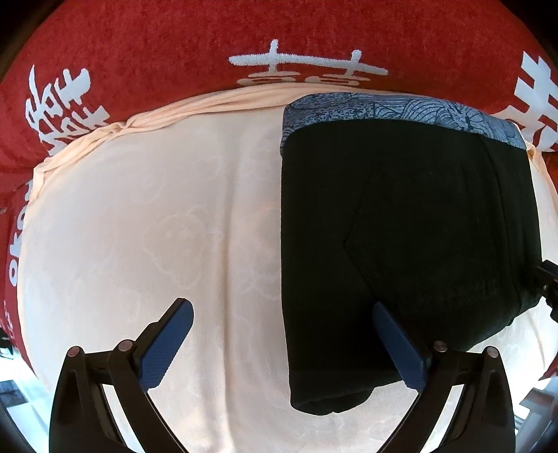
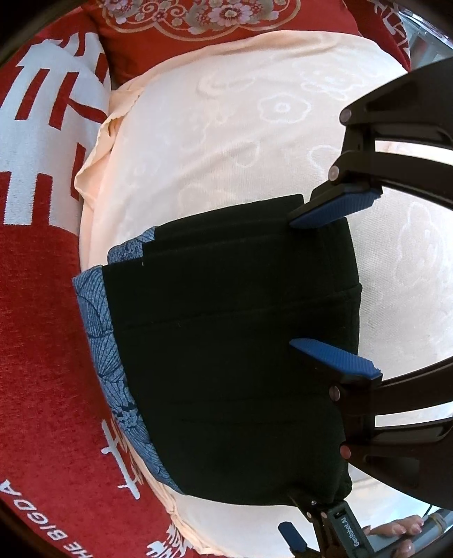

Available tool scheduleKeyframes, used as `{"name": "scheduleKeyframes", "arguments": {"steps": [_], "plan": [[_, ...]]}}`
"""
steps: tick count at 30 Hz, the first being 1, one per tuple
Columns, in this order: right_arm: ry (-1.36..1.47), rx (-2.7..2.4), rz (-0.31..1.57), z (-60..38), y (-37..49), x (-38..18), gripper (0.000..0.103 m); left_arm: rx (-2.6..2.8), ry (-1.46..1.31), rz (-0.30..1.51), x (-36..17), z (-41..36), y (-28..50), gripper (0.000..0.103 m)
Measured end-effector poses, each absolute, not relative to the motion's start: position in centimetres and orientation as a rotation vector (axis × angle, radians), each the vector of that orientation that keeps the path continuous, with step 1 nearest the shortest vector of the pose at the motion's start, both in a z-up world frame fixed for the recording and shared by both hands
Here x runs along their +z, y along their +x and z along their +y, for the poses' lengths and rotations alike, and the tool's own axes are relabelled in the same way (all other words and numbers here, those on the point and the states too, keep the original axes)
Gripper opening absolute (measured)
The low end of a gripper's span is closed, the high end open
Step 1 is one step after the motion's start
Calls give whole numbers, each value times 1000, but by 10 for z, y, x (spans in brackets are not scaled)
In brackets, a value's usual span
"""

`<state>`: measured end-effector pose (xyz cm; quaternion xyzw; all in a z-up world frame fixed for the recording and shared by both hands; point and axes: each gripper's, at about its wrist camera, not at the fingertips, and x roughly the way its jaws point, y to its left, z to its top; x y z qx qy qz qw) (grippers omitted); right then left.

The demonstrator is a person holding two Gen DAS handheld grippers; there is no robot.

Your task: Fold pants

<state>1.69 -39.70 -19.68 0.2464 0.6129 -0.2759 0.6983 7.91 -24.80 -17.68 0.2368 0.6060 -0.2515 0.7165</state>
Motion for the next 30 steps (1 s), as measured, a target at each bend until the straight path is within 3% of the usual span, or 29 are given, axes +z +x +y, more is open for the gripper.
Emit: {"name": "scheduleKeyframes", "arguments": {"steps": [19,21,25,30], "plan": [[635,-437,1408,-449,6,-181,73,-499,519,1393,-174,-254,80,103],[689,-405,1379,-457,-6,-172,80,-513,482,1411,-170,-251,85,103],[784,-346,1317,-476,-23,-162,81,-566,385,1442,-156,-250,96,103],[822,-276,1254,-489,-33,-156,93,-651,293,1469,-144,-258,107,103]]}}
